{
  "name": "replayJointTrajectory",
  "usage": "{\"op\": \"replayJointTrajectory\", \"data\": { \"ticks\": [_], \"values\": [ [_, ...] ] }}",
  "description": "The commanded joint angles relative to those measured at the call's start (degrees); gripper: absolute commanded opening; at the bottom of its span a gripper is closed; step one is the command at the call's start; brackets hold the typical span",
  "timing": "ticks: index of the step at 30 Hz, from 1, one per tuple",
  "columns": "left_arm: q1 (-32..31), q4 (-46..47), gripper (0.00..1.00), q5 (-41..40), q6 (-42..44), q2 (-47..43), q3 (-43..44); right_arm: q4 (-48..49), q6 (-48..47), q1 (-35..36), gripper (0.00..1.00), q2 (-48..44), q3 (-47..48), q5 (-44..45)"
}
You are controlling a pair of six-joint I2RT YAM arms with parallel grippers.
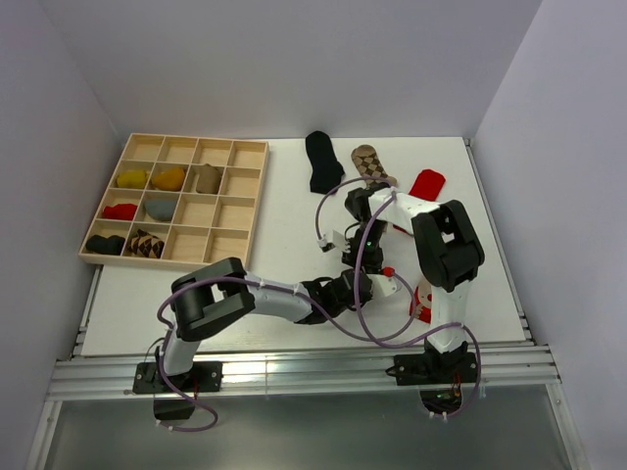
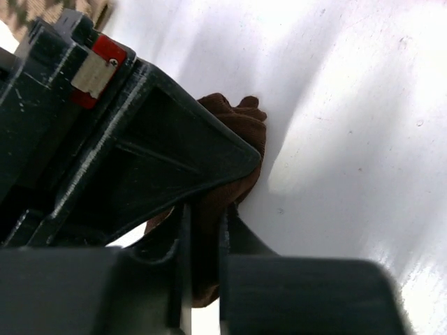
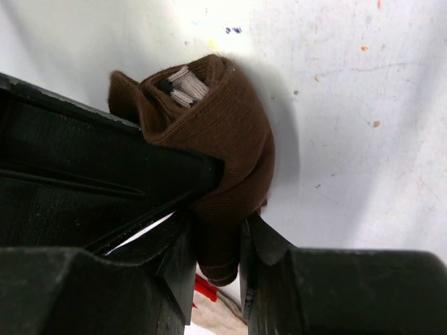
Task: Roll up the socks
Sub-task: Roll the sock at the center of the board.
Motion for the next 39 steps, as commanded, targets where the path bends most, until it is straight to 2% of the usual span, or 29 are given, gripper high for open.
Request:
{"op": "replayJointTrajectory", "data": {
  "ticks": [1,4,6,10,11,18,22,27,35,39],
  "values": [
    [2.91,-8.43,0.02,8.99,-4.38,4.39,1.10,-0.10,-2.45,1.53,0.07,2.15,-0.49,-4.50],
    [3.26,-8.26,0.00,10.83,-5.62,4.05,0.49,-0.53,-1.92,1.44,0.09,2.06,-0.14,-5.38],
    [3.43,-7.38,0.00,11.19,-6.32,3.69,-0.30,-0.36,-1.22,1.35,0.14,1.71,0.04,-5.91],
    [3.70,-7.21,0.00,12.50,-7.11,3.17,-0.74,-2.99,-1.48,0.48,0.28,1.18,1.88,-8.19],
    [3.70,-7.12,0.00,12.60,-7.37,3.17,-0.91,-3.43,-1.48,-0.49,0.36,1.09,2.41,-9.06],
    [4.84,-6.42,0.00,12.51,-10.18,2.03,-2.58,-10.63,-3.32,-7.07,0.58,-1.28,8.99,-14.59],
    [5.54,-5.19,0.00,12.42,-11.86,0.97,-4.60,-14.50,-4.64,-11.47,0.60,-3.12,10.93,-17.33],
    [5.63,-4.48,0.00,11.37,-13.96,0.71,-6.01,-14.34,-2.45,-16.31,0.61,-6.81,12.60,-19.88],
    [5.81,-2.90,0.00,5.50,-18.80,-2.37,-8.73,-5.29,5.37,-24.22,0.61,-15.16,10.33,-21.29],
    [5.81,-1.50,0.00,2.59,-19.15,-5.96,-10.23,-2.91,6.86,-24.31,0.61,-18.41,8.04,-20.85]
  ]
}}
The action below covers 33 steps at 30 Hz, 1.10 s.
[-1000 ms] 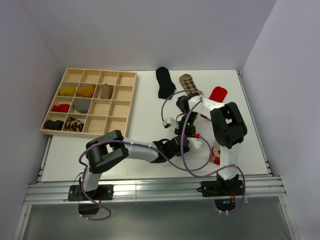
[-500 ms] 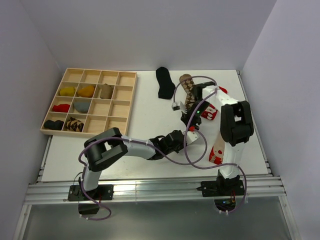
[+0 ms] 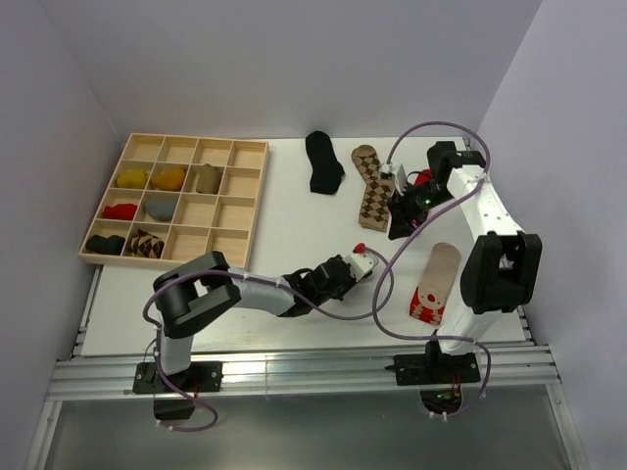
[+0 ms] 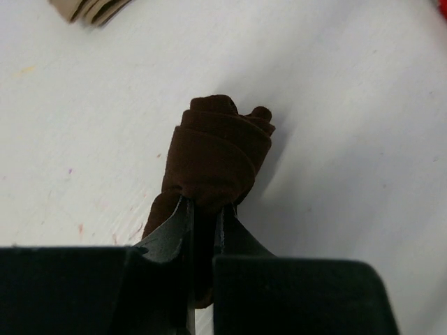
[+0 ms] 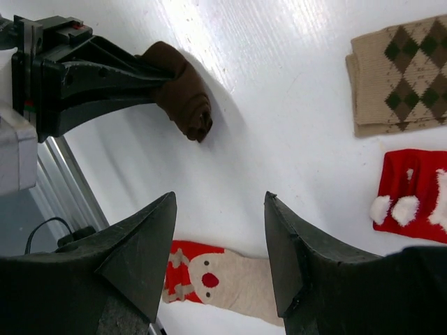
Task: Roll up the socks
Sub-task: Roll the sock at the center of the board, then pick up the sock at the center of the board.
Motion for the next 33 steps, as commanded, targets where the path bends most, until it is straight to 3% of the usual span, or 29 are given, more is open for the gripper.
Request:
{"op": "replayJointTrajectory", "data": {
  "ticks": [1,7,15,23,29,33],
  "values": [
    [0.54,-8.71,0.00,-3.82,-3.24,-1.84,-3.30,3.43,3.02,-0.09,0.61,-3.01,-1.30,-1.49],
    [1.59,-7.74,0.00,-8.66,-4.12,-7.54,-4.88,3.87,3.81,-2.91,0.61,-3.19,-0.86,-1.84],
    [6.51,-9.75,0.00,-8.66,-5.88,-15.55,-4.71,4.58,5.22,-4.40,0.61,-4.15,-0.95,-2.36],
    [18.45,-16.08,0.00,-11.22,-7.72,-24.17,0.47,4.67,6.37,-5.46,0.61,-4.42,1.51,-3.06],
    [30.58,-22.50,0.00,-14.81,-7.20,-20.93,10.13,5.54,8.03,-5.90,0.61,-3.98,2.92,-3.60],
    [37.09,-24.26,0.00,-18.41,-6.58,-12.95,16.37,6.60,8.30,-6.07,0.61,-4.33,2.48,-2.63]
  ]
}}
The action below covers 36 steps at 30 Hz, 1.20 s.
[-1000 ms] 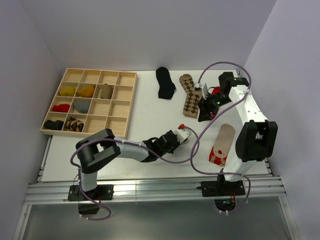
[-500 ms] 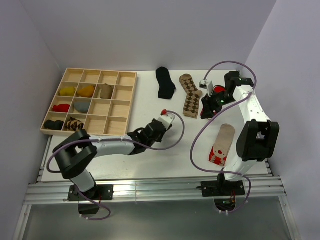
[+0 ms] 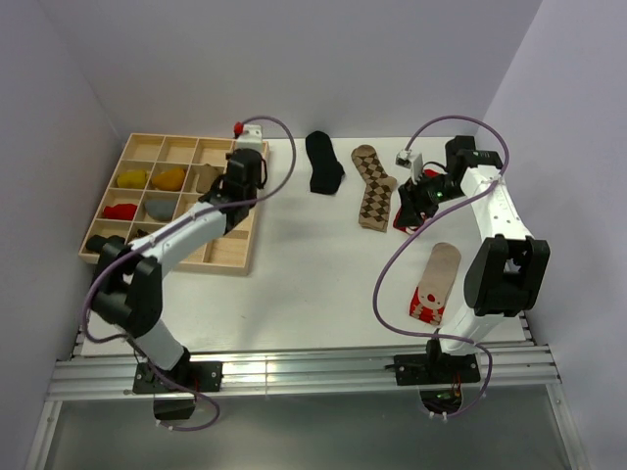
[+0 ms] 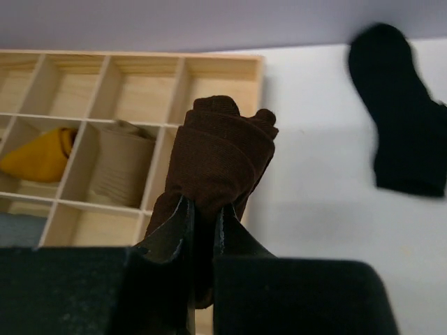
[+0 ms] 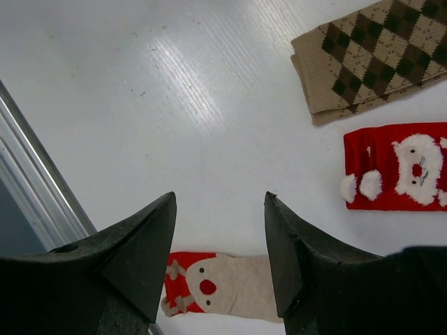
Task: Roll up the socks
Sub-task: Pick up the sock at the center of the board, then place the sock in the storage box.
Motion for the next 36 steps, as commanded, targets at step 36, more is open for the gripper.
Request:
{"op": "replayJointTrajectory", "data": {
  "ticks": [36],
  "values": [
    [15.48,-36.65,0.36,20.70,-9.93,39.11,36.86,-0.08,-2.12,-3.64,0.61,-1.97,-2.09,3.95]
  ]
}}
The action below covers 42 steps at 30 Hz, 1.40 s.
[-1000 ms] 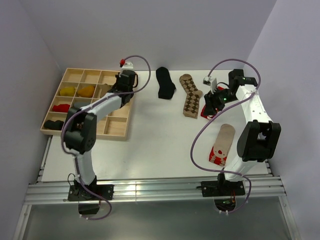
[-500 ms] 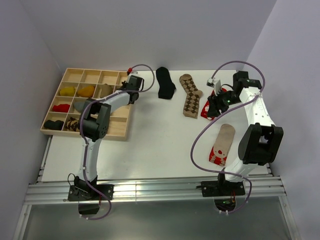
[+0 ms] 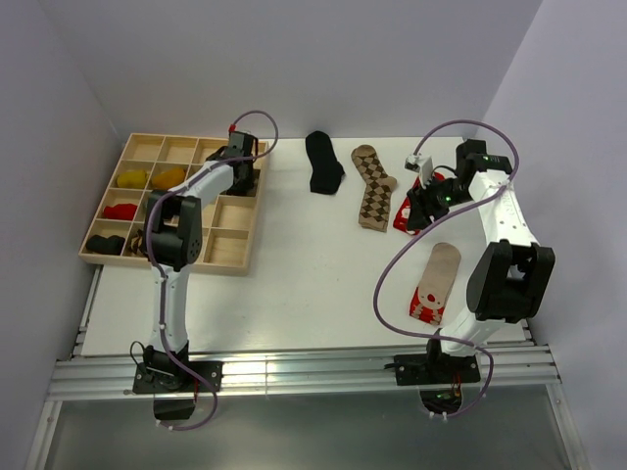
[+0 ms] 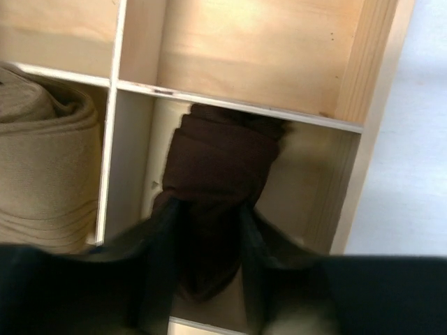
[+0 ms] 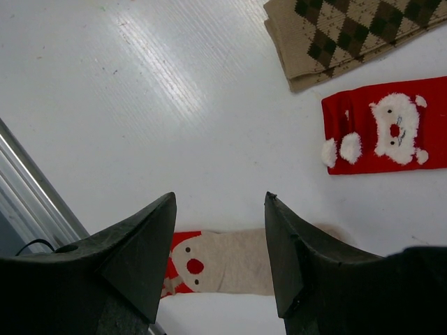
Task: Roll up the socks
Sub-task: Place the sock in the storage box, then move the sock to the center of the board.
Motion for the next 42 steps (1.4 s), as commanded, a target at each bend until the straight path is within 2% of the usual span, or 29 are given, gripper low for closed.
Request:
{"op": "replayJointTrajectory", "data": {
  "ticks": [1,4,14,21,28,32,36,42],
  "values": [
    [0.36,-6.63,0.44,9.27,-3.36,-0.15,-0.93,-0.60,0.02,-0.43,0.61,0.61,0.32,0.91],
    [0.36,-5.57,0.50,10.15,-3.71,-3.14,-2.95,0.01,0.72,-0.43,0.61,0.79,0.14,1.62],
    [0.71,-2.24,0.63,11.21,-4.24,-10.35,-5.15,3.53,5.02,-0.60,0.61,0.00,-1.00,3.73],
    [0.71,-1.62,0.64,7.26,-4.32,-12.28,-4.01,7.56,9.33,-1.92,0.61,-2.20,-4.59,8.55],
    [0.71,-0.91,0.64,4.80,-4.50,-17.03,-2.26,11.26,6.35,-7.54,0.61,-6.32,-20.21,17.08],
    [0.71,-0.30,0.63,6.11,-4.94,-20.28,-1.37,12.40,2.93,-9.83,0.61,-7.91,-27.35,20.86],
    [0.01,1.19,0.63,6.81,-5.55,-23.97,-3.56,15.48,2.13,-10.10,0.61,-8.10,-31.67,23.67],
    [-2.36,4.62,0.62,7.51,-6.61,-30.73,-10.06,18.46,2.48,-9.40,0.61,-4.14,-31.93,24.91]
  ]
}}
